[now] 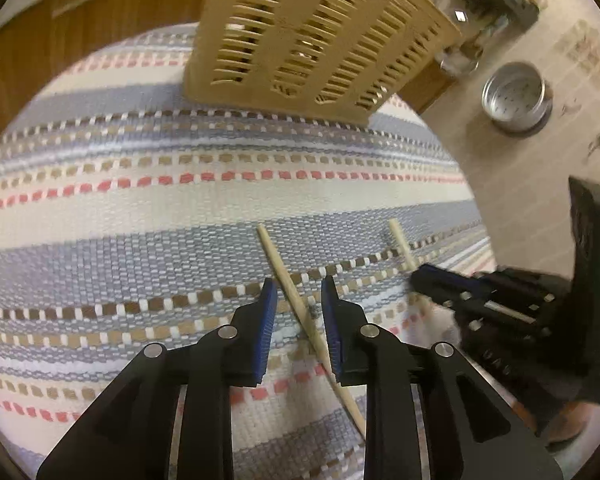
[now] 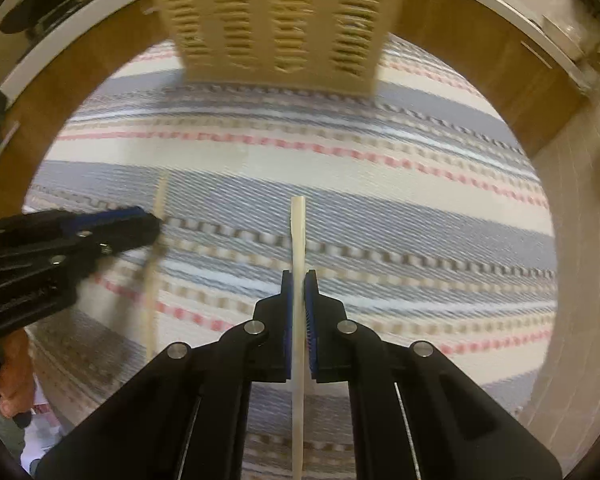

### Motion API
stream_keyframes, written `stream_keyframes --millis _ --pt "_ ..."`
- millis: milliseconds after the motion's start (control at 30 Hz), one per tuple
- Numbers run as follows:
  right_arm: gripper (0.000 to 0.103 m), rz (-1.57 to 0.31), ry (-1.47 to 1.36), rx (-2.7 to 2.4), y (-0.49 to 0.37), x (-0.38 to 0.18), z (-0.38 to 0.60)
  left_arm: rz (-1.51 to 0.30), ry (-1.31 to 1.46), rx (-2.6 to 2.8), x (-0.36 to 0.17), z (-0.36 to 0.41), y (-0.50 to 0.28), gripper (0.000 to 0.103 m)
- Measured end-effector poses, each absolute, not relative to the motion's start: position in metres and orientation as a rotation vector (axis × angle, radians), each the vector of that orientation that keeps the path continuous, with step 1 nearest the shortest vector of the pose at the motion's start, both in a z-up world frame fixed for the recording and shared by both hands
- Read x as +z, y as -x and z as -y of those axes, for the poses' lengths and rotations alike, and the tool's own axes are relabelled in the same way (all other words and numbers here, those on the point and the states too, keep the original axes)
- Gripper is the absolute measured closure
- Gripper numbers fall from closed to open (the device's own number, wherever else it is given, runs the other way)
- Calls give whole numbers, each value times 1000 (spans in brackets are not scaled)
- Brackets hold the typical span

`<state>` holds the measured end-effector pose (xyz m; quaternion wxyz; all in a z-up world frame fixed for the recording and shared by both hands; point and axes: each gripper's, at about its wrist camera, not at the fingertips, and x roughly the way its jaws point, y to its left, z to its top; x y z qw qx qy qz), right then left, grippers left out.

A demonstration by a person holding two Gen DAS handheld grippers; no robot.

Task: Organize utensils
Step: 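Grasp a wooden chopstick with the right tool while the left tool grasps the other chopstick, then lift both chopsticks and carry them over the basket with both tools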

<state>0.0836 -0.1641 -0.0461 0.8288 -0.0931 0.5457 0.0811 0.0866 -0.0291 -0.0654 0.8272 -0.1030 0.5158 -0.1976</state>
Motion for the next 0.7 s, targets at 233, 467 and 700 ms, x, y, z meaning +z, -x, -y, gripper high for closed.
stream_keyframes --millis 233,467,700 --pt "98 -1188 236 197 -85 -49 167 -1061 2 -348 -63 67 -78 71" --pt "98 -1198 213 219 -82 -52 176 -1018 -177 -312 -66 81 -77 97" --pt "98 -1240 218 227 -89 -52 174 -1112 -77 -506 -64 52 -98 98"
